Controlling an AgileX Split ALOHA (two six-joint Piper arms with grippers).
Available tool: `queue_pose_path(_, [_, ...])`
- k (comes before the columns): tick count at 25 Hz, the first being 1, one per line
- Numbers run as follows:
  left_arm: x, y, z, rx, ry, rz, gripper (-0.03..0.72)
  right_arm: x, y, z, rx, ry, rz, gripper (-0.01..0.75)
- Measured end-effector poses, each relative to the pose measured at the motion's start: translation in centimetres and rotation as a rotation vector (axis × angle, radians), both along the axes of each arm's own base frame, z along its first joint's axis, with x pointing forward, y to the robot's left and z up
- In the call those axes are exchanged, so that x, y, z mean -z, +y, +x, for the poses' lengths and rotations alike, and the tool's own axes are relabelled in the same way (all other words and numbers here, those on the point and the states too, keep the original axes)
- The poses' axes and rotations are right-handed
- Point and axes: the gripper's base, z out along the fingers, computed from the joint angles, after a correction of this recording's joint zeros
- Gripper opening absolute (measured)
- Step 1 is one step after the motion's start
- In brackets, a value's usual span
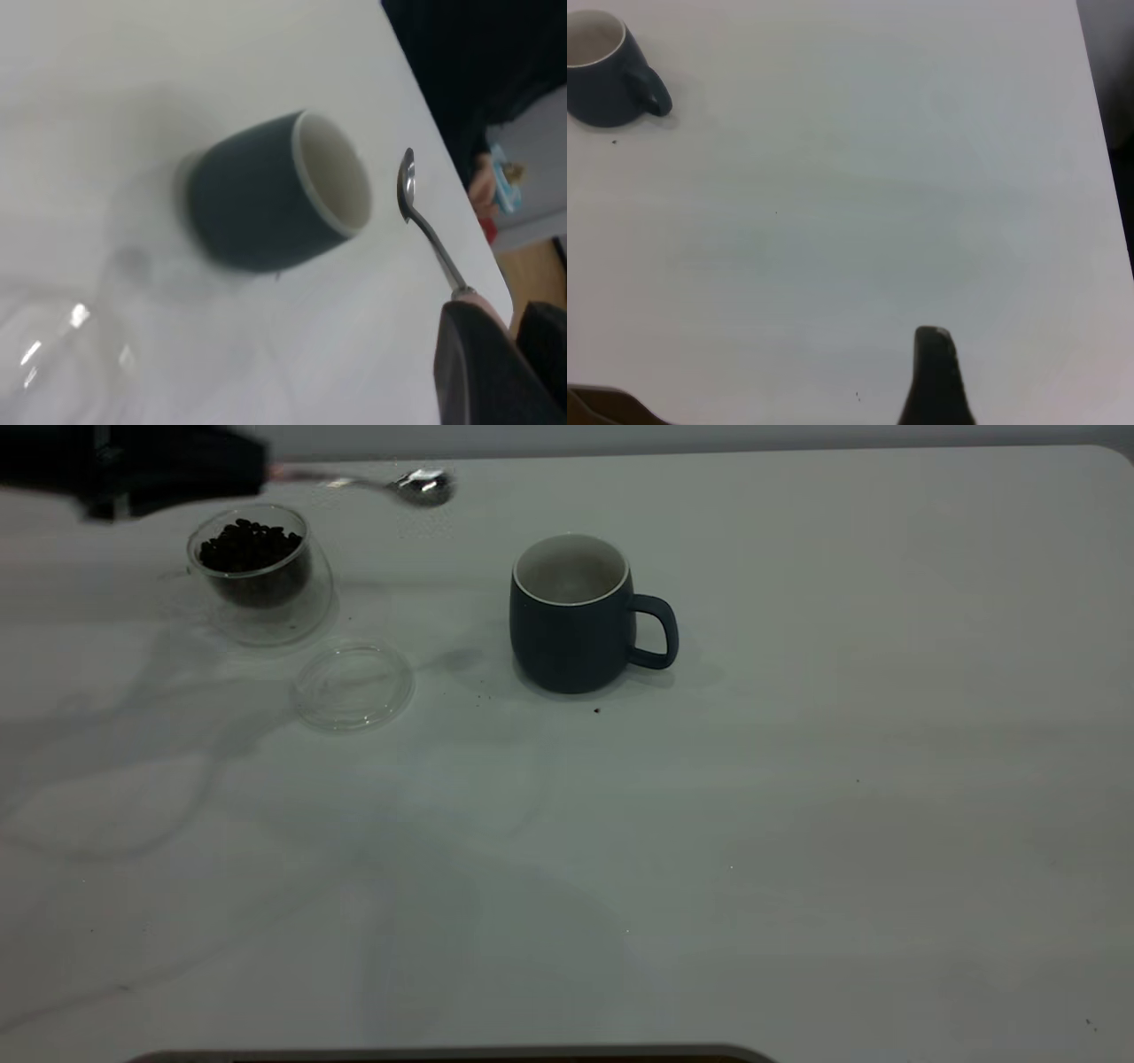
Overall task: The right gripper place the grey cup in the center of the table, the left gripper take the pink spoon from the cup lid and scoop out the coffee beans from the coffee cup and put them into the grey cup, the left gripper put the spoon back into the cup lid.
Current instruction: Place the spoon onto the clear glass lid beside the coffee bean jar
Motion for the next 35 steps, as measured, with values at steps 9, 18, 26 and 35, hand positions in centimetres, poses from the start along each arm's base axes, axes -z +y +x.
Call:
queue_pose_path(9, [3.5, 5.8, -4.5, -0.163, 0.151, 0.022, 0.115, 0.0, 0.0, 0.0, 0.0, 0.0, 0.0, 0.591])
queue_pose_path(18, [8.3, 6.0, -5.3, -0.206, 0.189, 0.013, 0.115, 0.0, 0.0, 0.0, 0.0, 0.0, 0.0, 0.591])
queue_pose_path(26, [10.6, 5.8, -4.9, -0.232, 0.174, 0.004, 0.115, 0.0, 0.0, 0.0, 0.0, 0.0, 0.0, 0.591])
queue_pose_path(35, [12.1, 3.3, -2.7, -0.155, 0.15, 0.013, 0.115, 0.0, 0.0, 0.0, 0.0, 0.0, 0.0, 0.591])
